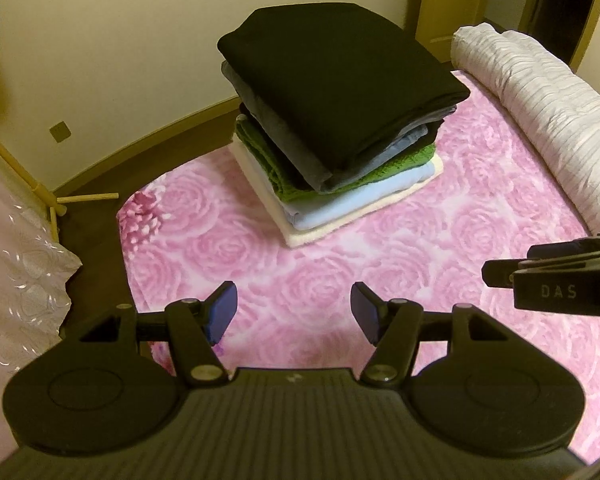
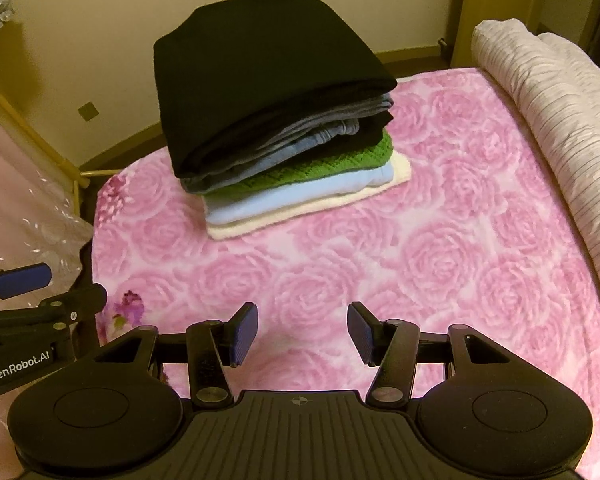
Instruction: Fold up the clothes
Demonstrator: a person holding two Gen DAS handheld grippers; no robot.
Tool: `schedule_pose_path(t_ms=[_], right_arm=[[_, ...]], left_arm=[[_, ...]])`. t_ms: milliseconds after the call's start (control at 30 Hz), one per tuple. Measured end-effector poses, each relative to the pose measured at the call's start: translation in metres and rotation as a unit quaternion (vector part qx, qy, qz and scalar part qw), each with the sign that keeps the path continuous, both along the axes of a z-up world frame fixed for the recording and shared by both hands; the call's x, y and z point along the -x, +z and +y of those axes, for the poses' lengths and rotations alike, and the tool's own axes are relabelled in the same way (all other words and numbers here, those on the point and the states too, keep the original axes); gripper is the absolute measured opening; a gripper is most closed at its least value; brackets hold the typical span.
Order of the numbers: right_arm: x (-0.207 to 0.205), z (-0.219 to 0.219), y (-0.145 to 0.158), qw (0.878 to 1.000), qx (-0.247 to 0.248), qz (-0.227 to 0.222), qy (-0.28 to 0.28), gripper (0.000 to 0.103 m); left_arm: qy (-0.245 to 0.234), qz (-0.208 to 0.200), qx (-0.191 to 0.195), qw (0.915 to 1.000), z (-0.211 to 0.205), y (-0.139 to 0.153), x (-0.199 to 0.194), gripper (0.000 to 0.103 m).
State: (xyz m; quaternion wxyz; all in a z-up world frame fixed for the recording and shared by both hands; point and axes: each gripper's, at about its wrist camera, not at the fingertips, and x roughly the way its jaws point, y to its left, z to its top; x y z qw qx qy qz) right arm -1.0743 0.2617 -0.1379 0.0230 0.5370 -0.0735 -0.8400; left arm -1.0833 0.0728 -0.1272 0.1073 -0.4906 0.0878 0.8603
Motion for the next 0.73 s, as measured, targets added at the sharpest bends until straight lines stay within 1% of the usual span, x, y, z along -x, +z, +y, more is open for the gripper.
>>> schedule_pose_path(t_ms=[133, 400, 500, 633, 733], right_arm=[[0.005, 0.002, -0.005, 1.000, 0.000, -0.005, -0.001, 0.054], [0.012, 0.004, -0.007, 1.000, 0.000, -0.006, -0.001, 0.054], [0.014, 0.003, -0.006, 1.000, -0.001, -0.005, -0.001, 0.054], [0.014, 0.000, -0.005, 1.000, 0.000, -0.005, 0.001, 0.054], [0.014, -0.003, -0.004, 1.000, -0.001, -0.005, 0.001, 0.054]], left_arm=[[0.002, -0.002, 0.002, 1.0000, 0.001, -0.006, 0.004, 0.059], [0.000, 0.001, 0.004, 1.0000, 0.004, -0.010, 0.009, 0.059], [0.004, 0.011, 0.004, 0.9999, 0.003, -0.009, 0.009, 0.059], [0.009, 0.044, 0.008, 0.9989, 0.002, -0.004, 0.006, 0.059], [0.011, 0.041, 0.001, 0.9991, -0.001, -0.002, 0.007, 0.059]])
